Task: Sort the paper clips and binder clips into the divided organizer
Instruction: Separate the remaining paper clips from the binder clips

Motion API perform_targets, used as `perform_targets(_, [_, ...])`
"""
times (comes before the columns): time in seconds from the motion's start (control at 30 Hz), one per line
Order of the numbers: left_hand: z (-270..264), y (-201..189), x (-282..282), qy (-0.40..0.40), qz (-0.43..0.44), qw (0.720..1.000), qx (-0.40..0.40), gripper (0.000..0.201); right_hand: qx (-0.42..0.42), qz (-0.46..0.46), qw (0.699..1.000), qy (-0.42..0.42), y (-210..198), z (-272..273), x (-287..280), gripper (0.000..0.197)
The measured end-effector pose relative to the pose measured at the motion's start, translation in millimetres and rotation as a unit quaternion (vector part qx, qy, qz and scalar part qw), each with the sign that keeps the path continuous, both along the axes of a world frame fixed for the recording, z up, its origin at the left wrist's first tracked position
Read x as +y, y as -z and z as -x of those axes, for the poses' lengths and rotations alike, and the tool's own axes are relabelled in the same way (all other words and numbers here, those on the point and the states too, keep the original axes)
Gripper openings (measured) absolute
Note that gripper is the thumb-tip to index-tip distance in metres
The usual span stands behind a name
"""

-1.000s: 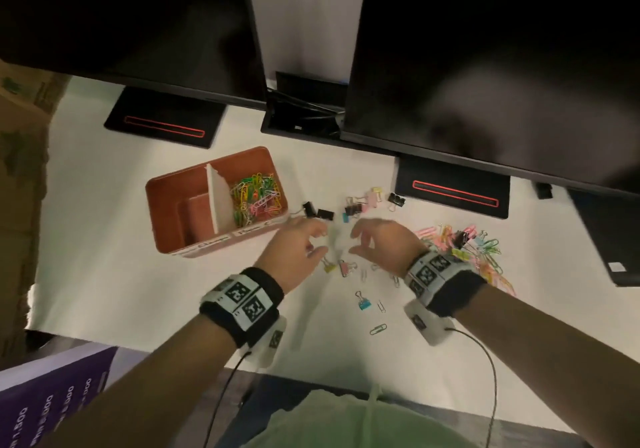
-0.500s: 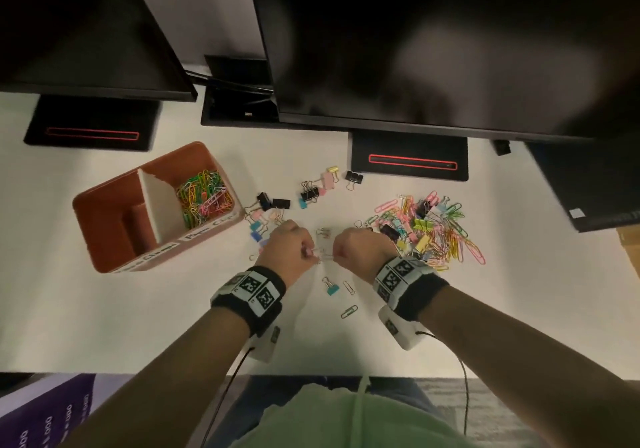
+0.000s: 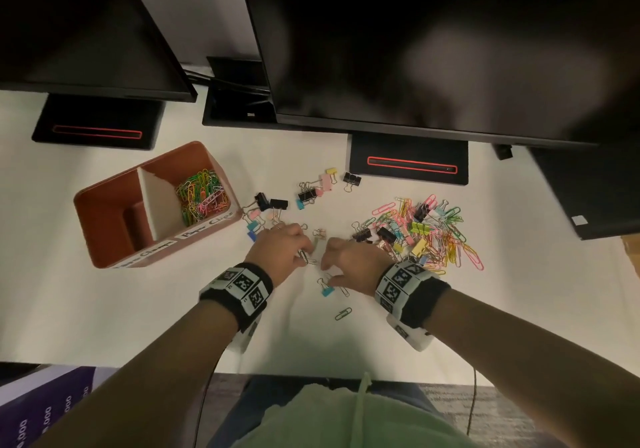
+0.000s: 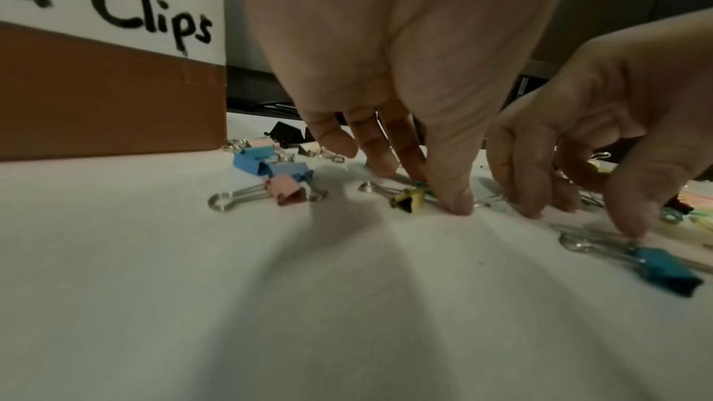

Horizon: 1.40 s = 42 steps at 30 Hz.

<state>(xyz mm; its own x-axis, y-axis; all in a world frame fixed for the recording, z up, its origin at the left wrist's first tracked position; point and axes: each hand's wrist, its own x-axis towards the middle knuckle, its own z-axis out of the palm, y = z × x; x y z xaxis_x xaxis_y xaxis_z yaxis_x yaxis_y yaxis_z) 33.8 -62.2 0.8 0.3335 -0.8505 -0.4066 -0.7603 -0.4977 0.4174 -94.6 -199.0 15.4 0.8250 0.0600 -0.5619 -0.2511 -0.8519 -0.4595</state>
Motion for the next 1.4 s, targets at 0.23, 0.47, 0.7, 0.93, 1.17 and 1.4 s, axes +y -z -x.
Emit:
perform_targets(0.23, [0.6,2.8,-9.9,0.013,-0.025,0.999,-0.029,0.013,0.004,-0.001,0.998,0.057,4.3,2.1,-0.9,0.020])
perform_targets(0.47, [2.4,-1.9,-4.8,-0.049,0.045,0.996,0.053,0.016,-0.043,-0.036,0.994,0.093,-3.8,27.6,-28.0,0.022])
perform_targets(0.7, [17.4,-6.3,4.7,-0.061,0.076,0.986,0.133,0.017,0.012,-0.012,0.996,0.087,-1.8,78.3,-27.2,0.013])
perform_targets(0.93, [31.5,-5.7,2.2,-0.150,0.097,0.968,0.179,0.013,-0.017,0.008,0.991,0.135,10.4,79.6,-12.6,0.015])
perform_targets(1.17, [58.3,-14.7,-9.3,-0.120,0.097,0.970,0.186,0.016,-0.013,0.001,0.995,0.101,7.7,83.0,-18.7,0.018])
perform_targets(1.4, [91.3,-1.3,-21.3,-0.080,-0.012,0.989,0.120,0.027,-0.087,-0.018,0.986,0.144,10.2,67.0,-29.7,0.042])
